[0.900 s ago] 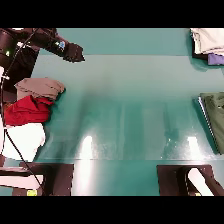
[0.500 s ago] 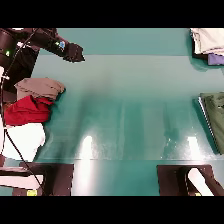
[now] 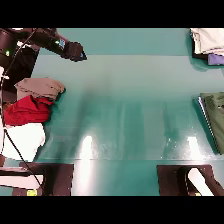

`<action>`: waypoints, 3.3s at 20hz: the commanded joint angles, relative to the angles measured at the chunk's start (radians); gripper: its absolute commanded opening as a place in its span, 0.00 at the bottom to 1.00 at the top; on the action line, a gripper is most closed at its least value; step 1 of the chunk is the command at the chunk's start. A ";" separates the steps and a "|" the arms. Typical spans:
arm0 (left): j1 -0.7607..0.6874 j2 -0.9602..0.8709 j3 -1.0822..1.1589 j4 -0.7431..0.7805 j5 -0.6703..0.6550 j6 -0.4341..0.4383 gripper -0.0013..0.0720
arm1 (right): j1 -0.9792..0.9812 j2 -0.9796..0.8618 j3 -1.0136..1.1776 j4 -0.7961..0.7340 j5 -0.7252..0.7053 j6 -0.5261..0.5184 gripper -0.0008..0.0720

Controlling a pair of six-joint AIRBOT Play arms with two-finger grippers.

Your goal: Fold the shirts.

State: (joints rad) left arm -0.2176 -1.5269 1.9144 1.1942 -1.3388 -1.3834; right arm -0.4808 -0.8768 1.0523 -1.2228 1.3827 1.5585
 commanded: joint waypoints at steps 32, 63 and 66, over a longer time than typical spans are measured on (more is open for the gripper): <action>-0.027 0.207 0.061 -0.330 0.213 0.367 0.05 | 0.001 0.000 0.366 0.003 -0.081 0.000 0.05; 0.291 0.031 -0.680 -0.367 0.279 0.185 0.91 | 0.001 0.000 0.486 0.002 0.016 0.001 0.05; 0.291 -0.094 -0.680 -0.526 0.330 0.241 0.91 | 0.001 0.000 0.486 0.000 0.074 0.000 0.04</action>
State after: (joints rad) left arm 0.0566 -1.5211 1.2499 0.8391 -1.0584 -1.1984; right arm -0.4808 -0.8768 1.5372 -1.2213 1.4063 1.5585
